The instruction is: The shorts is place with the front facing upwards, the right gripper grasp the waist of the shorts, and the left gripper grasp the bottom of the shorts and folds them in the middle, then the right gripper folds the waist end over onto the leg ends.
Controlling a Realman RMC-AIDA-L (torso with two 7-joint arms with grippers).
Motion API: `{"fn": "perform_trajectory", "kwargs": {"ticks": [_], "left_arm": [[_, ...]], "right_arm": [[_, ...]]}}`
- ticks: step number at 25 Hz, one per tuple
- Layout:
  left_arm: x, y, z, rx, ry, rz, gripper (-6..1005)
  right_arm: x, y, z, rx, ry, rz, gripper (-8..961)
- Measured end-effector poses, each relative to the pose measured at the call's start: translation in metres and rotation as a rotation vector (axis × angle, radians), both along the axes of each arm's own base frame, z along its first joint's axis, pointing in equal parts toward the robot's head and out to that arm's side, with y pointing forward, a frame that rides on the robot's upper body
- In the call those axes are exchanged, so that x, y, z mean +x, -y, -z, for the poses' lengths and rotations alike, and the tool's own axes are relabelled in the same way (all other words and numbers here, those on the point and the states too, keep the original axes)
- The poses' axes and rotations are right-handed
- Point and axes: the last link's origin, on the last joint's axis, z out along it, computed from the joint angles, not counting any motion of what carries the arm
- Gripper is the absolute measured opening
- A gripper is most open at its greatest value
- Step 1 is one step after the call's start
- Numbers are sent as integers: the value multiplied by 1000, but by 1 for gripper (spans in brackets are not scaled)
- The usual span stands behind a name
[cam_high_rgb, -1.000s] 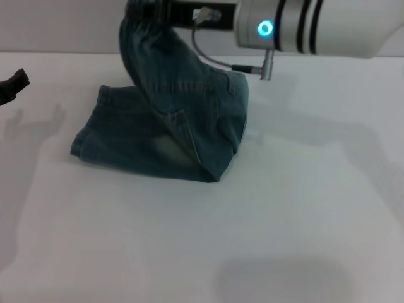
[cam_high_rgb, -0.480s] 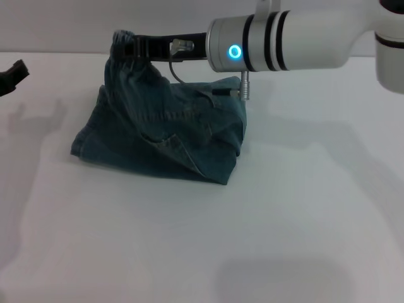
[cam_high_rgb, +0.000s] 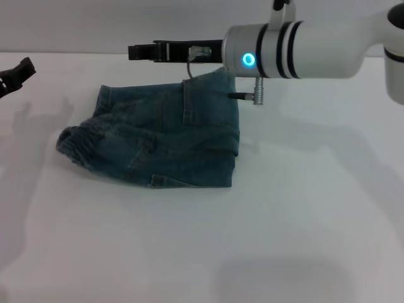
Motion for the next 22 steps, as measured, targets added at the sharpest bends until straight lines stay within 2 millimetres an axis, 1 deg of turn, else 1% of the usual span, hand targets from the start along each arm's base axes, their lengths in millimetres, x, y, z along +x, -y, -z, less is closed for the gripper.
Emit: {"fn": "perform_trajectory", "kwargs": {"ticks": [5,7,8,9,10,12,14,16,17,18,19,20,21,22], "left_arm": [[1,0,3,-10,-2,4,832],[1,1,4,-14,-7,6,832],[1,1,5,-17,-10,8,832],[1,1,5,-17,-10,8,832],[3,2,8,-29,-21,14,832],[4,2,10,-34,-27,18,832],[4,2,10,-35,-31,21,832],[6,3,13,-44,-48,31,832],[6,3,13,-44,-48,31,832],[6,3,13,-44,-48,31,831],[8,2,15,-47,-51,38,831],[11,1,17,-49,-54,46,831],[12,1,18,-46,-57,48,831],[12,1,18,-46,-57,48,831]], "right_arm": [[11,-2,-11,65,-18,-7,380],[18,-5,-18,137,2,-36,495],[23,-8,-24,198,23,-52,553],[33,-16,-39,355,86,-53,610],[33,-16,-39,355,86,-53,612],[39,-20,-50,520,185,-63,615],[39,-19,-57,719,343,-90,619],[35,-14,-57,900,508,-136,621],[30,-8,-54,998,585,-187,620],[30,-2,-54,1102,646,-240,620],[28,5,-55,1203,671,-297,620],[26,14,-53,1269,653,-355,619],[23,24,-50,1321,600,-423,619],[23,35,-46,1336,515,-477,619]]}}
